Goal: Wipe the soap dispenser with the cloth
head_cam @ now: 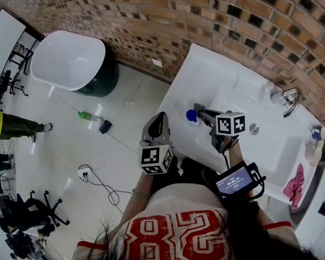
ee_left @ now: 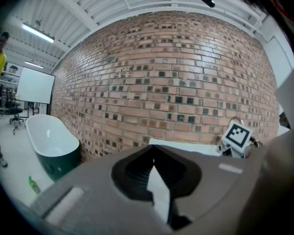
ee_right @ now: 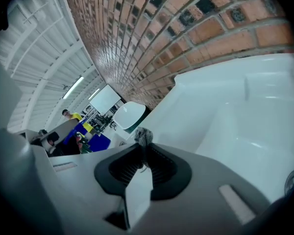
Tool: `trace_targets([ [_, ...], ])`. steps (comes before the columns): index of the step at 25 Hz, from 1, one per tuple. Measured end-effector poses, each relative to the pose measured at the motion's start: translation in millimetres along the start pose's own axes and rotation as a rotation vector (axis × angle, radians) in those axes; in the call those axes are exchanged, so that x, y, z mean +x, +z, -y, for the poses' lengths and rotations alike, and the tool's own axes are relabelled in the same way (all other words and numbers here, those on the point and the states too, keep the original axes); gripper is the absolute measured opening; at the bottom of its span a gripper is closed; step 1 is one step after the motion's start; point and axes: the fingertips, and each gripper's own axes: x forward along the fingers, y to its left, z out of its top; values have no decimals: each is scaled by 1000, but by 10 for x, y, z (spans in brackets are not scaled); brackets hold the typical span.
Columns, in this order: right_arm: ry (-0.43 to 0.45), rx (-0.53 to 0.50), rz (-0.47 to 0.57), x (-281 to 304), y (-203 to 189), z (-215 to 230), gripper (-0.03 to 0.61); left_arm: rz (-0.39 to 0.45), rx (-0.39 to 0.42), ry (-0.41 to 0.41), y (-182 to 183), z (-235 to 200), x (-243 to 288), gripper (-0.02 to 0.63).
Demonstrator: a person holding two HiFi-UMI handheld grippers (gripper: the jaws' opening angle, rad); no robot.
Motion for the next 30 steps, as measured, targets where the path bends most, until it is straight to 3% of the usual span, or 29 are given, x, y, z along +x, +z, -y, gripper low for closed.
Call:
trace_targets([
  [13,-73,77,-64,101,-394,353,51,0,2,15,30,-98,-25,3],
  [23,84,-130,72,-86,460,-230,51,0,0,22,27,-115,10,3],
  [30,118,-215,13,-4,407,-422,51,-9,-1,23,10,-123,33,3],
])
